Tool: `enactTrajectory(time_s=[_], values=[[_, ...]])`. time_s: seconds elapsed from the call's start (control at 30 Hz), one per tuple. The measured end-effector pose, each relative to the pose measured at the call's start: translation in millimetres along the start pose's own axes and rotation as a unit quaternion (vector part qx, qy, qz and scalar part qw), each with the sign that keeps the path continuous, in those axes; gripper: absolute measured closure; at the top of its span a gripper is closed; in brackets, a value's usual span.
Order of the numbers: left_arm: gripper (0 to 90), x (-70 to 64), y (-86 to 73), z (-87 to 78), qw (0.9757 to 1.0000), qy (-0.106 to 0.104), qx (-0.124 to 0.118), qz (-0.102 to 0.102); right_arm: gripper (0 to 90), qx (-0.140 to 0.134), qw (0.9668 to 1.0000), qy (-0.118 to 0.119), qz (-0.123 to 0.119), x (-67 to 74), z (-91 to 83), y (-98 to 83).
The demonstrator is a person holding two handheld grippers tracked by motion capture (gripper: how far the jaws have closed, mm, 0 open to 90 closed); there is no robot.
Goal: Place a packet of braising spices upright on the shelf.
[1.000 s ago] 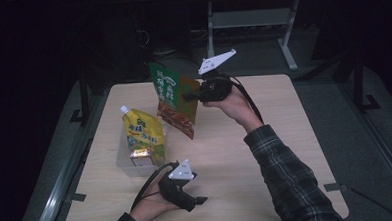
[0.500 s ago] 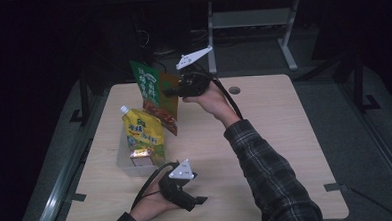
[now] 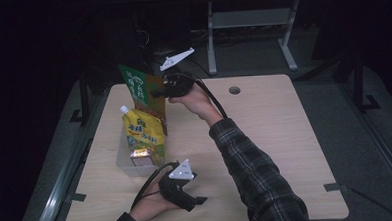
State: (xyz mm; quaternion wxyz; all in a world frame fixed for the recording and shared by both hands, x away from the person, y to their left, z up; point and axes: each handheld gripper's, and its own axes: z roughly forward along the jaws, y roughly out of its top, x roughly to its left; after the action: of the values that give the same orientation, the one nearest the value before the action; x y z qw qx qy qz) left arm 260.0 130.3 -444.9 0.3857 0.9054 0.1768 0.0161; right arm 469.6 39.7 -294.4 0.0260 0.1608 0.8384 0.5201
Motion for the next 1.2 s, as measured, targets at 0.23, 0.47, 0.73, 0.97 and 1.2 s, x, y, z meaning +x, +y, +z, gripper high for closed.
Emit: enactTrajectory(time_s=[0.23,0.47,0.73,0.97,1.2], values=[[15.6,-1.2,0.0,0.1,1.0000,0.000,0.004,0.000,90.0,0.014,0.9999,-0.001,-0.003,0.4,18.8,-6.9],[15.6,-1.9,-0.7,0.9,1.0000,0.000,0.003,-0.004,90.0,0.032,0.9995,-0.003,-0.003,1.0,35.0,-22.0],[15.6,-3.0,-0.6,3.6,0.9999,-0.005,0.012,0.003,89.4,0.031,0.9995,-0.007,0.001,3.5,36.7,-25.7],[15.6,-2.8,-0.4,4.6,0.9998,-0.007,0.017,0.009,83.5,0.034,0.9993,-0.014,-0.005,5.5,34.2,-30.8],[15.6,-2.8,0.6,5.8,0.9999,-0.008,0.012,0.008,57.6,0.045,0.9981,-0.041,-0.006,7.9,31.0,-33.8]])
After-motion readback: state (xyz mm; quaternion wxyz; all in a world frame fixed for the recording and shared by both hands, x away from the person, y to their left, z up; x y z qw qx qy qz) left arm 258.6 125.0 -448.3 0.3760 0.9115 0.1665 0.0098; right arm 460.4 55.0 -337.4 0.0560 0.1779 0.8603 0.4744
